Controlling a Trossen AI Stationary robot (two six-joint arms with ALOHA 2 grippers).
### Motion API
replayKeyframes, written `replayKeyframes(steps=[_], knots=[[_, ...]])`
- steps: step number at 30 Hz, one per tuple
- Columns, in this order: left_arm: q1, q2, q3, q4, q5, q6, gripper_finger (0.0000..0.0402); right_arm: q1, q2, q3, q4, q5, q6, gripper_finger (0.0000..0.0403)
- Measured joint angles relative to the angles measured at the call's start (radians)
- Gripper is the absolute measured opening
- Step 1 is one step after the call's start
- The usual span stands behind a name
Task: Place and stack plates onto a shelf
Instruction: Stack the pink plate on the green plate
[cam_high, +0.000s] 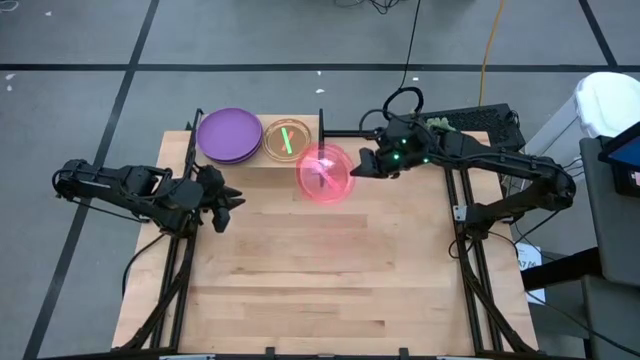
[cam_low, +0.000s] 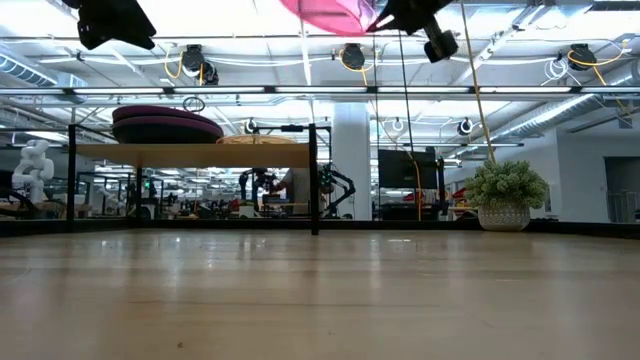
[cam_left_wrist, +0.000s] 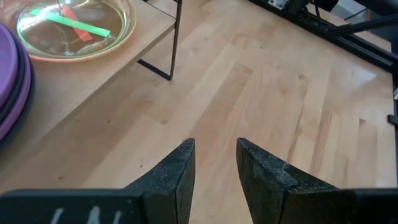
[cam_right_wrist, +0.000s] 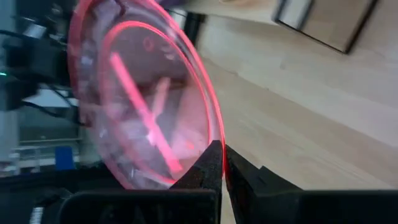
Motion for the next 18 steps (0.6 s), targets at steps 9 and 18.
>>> replayKeyframes(steps=[9,18], knots=[[0.0,0.0,0.0,0.008,0.0,0.044,0.0122,-0.02,0.0,0.003,0.073,0.026,0.032,0.0],[0.0,0.0,0.0,0.032,0.0,0.044,0.0122,-0.03,0.096,0.192,0.046,0.044,-0.022,0.0]])
